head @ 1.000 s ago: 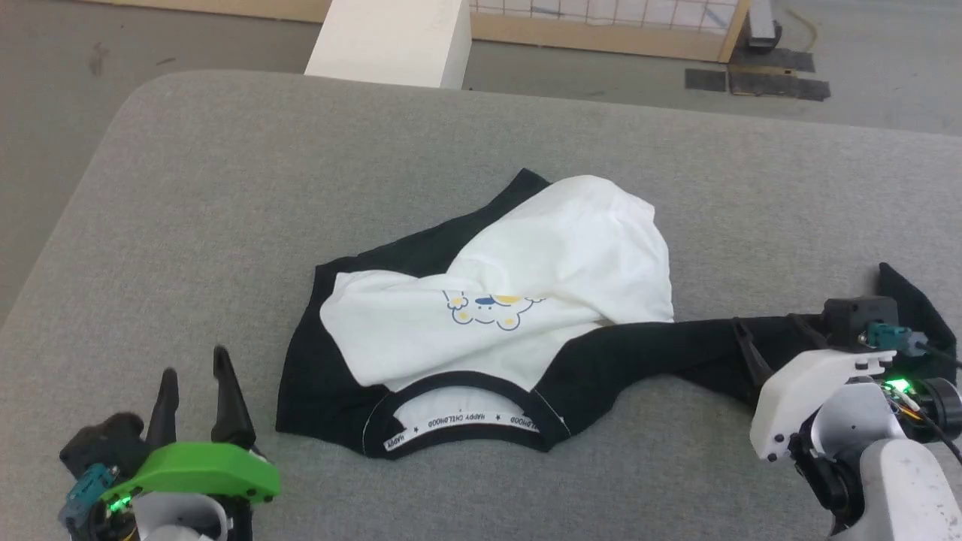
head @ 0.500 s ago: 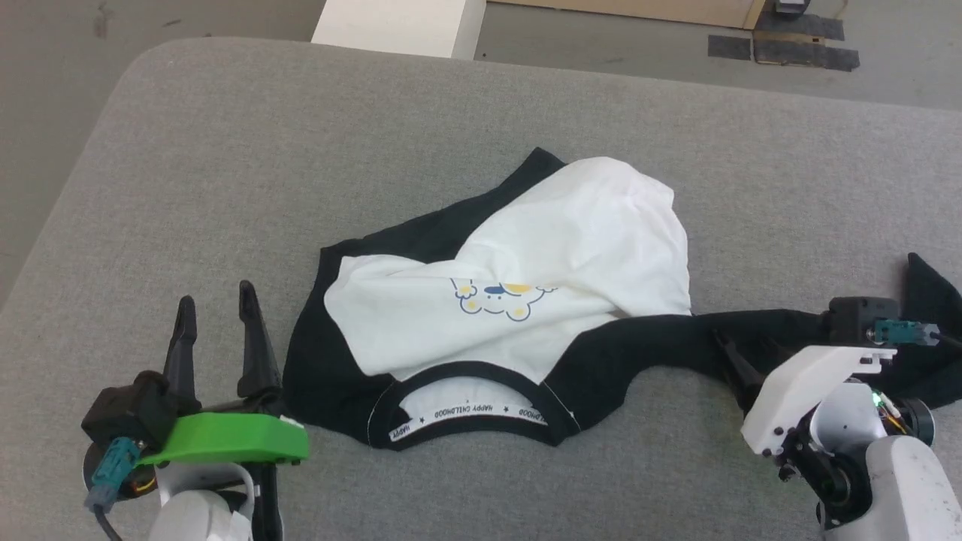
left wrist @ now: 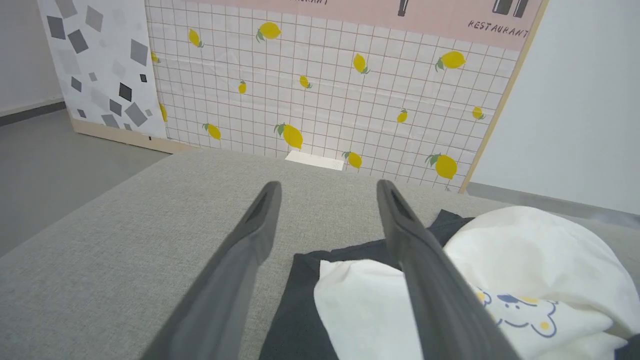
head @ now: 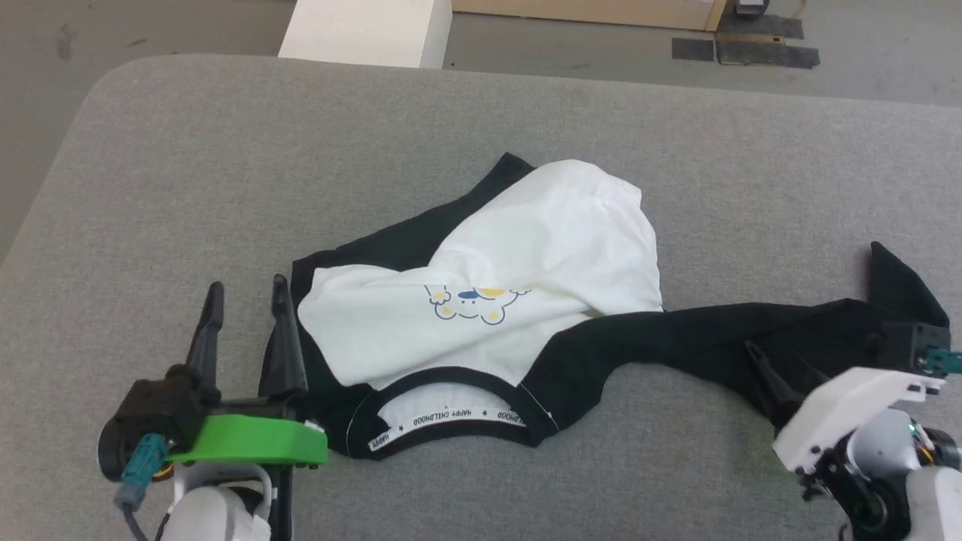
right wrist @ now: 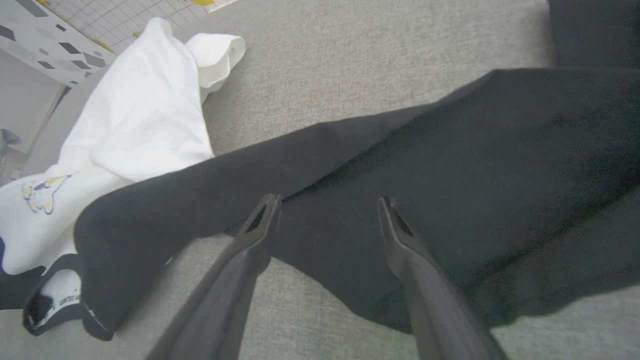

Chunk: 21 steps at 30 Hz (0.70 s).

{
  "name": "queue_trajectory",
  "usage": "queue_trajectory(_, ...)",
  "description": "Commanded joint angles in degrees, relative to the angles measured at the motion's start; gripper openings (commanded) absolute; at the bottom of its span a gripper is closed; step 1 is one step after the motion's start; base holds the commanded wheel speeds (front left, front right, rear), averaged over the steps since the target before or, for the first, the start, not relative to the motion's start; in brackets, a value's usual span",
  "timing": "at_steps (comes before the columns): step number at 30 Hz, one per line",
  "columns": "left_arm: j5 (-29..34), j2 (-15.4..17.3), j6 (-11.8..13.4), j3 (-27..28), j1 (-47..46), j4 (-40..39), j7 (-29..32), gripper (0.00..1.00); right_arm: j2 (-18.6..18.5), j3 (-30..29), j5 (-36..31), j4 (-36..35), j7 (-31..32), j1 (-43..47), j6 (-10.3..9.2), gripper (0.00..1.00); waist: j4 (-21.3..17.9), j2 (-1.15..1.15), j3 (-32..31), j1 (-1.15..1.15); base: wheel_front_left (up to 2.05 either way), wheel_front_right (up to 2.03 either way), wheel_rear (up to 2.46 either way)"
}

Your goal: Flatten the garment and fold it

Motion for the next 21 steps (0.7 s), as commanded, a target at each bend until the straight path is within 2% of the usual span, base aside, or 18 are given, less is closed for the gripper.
queue_trajectory(1,1.2,0.0,-0.8,-0.3,-1.3,-0.1,-0.3,1.0,0.0,0.5,1.4,1.1,-0.4,-1.9,-0.08,1.0,-0.1,0.0,0.3,0.0,0.0,0.0,0.0)
queue_trajectory(9,3.3,-0.6,-3.1,-1.0,-2.9,0.9,-0.3,1.0,0.0,4.0,6.8,13.5,-3.4,-10.7,-0.08,1.0,0.6,0.0,1.4,0.0,0.0,0.0,0.0)
queue_trajectory(10,3.3,-0.6,-3.2,-0.9,-2.9,1.1,-0.3,1.0,0.0,4.2,7.2,14.7,-3.8,-11.5,-0.08,0.62,0.7,0.0,1.4,0.0,0.0,0.0,0.0)
queue_trajectory(11,3.3,-0.8,-3.3,-0.9,-2.9,1.3,-0.3,1.0,0.0,4.6,7.0,16.1,-4.5,-12.4,-0.08,0.34,0.7,0.0,1.4,0.0,0.0,0.0,0.0)
queue_trajectory(12,3.2,-0.9,-3.4,-0.8,-2.9,1.5,-0.3,1.0,0.0,4.8,6.6,17.0,-5.1,-13.0,-0.08,0.0,0.7,0.0,1.3,0.0,0.0,0.0,0.0)
queue_trajectory(17,2.9,-1.2,-3.8,-0.5,-2.4,2.9,-0.3,1.0,0.0,4.6,3.3,18.4,-8.2,-13.6,-0.08,0.0,0.7,0.0,-0.3,0.0,0.0,0.0,0.0)
queue_trajectory(21,2.9,-1.3,-3.9,0.4,-0.8,3.7,-0.3,1.0,0.0,2.6,0.0,12.7,-6.8,-8.7,-0.08,0.0,-0.2,0.0,-2.7,0.0,0.0,0.0,0.0)
